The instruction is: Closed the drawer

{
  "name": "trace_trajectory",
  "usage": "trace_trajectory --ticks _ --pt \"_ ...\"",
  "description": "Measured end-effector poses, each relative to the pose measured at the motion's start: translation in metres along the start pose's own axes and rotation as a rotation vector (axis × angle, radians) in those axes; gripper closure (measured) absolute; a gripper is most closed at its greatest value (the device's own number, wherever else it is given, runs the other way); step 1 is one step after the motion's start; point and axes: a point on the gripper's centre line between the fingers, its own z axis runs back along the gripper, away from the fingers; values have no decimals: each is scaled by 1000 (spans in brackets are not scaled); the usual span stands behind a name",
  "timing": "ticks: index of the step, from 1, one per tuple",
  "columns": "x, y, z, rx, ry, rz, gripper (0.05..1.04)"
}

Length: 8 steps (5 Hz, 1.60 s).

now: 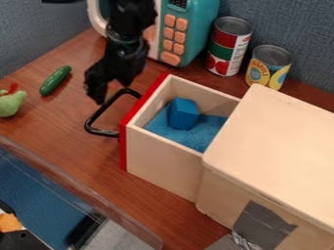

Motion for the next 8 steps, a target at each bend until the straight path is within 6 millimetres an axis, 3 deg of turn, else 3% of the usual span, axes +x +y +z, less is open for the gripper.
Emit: trace_trajectory --ticks 2,3,6,8 --pt "-27 -15 -8 5 53 82 84" --pt "-33 -22 -13 7 -23 210 84" --pt "2 -14 -8 2 -169 295 84" --pt "31 -12 -23 -31 -185 282 84"
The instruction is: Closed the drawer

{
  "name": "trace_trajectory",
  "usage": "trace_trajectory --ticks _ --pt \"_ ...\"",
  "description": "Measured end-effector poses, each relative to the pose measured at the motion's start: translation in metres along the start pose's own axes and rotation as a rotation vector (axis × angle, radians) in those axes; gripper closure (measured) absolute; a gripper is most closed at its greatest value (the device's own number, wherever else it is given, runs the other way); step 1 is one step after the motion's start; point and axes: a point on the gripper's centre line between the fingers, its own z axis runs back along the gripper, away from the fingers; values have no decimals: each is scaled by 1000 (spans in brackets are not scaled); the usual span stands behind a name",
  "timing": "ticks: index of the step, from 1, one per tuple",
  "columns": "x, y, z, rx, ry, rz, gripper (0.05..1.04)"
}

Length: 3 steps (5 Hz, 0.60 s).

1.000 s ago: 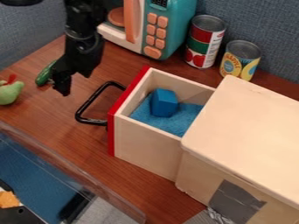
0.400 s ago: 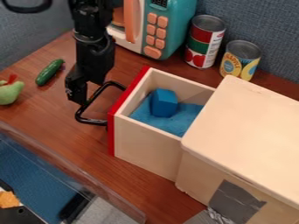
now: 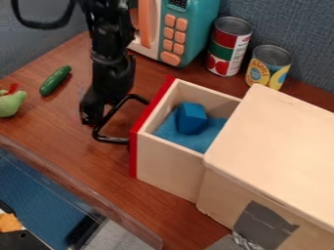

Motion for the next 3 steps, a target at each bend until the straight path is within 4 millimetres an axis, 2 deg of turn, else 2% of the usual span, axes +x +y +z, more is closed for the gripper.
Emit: trace_trajectory --ticks 1,3 --pt "14 0 -1 3 -19 -7 84" --pt "59 -5 4 -27 -84 -17 84"
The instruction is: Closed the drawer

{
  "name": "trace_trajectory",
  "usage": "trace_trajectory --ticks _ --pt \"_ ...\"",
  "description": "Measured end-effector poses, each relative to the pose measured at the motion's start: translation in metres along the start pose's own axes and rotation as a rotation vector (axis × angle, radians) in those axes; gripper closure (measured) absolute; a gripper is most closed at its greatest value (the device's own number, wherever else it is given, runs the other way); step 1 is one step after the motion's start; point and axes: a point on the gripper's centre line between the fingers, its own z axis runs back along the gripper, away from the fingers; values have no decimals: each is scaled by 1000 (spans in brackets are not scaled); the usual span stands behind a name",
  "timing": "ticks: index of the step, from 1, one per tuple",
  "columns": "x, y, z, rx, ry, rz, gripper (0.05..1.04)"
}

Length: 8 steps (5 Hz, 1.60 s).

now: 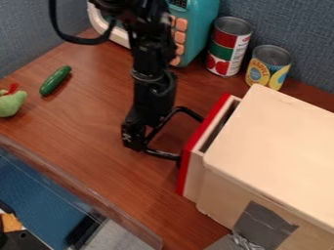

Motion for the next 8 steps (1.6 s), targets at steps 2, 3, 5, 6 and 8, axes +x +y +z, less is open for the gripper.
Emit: trace_trajectory --ticks 2,3,5,6,8 --pt "13 4 4 5 -55 30 84" --pt "23 2 6 -11 -85 35 84" --pt "37 6 8 -16 -118 42 84" --pt "31 7 7 -8 -83 85 84" --pt "-72 5 32 95 40 599 84"
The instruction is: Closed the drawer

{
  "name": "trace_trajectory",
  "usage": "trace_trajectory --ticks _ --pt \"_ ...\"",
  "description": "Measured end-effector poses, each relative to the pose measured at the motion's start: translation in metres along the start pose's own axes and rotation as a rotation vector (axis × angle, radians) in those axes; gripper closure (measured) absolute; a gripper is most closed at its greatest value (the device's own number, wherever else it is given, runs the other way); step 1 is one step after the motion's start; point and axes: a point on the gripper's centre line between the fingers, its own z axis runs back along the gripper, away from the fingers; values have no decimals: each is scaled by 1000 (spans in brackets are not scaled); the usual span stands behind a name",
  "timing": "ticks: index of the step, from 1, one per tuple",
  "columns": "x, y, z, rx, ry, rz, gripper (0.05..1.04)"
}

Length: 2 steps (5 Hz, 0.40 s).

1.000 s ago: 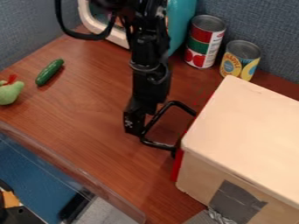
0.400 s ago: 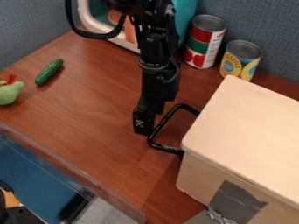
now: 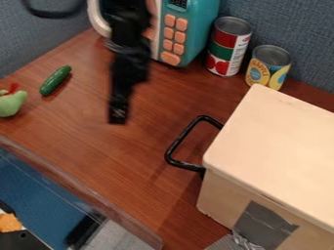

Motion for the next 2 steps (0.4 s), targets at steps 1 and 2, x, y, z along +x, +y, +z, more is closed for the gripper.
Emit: trace_trajectory --ticks 1,2 --pt "-46 15 15 11 -122 268 84" --pt "-70 18 39 29 -157 505 84"
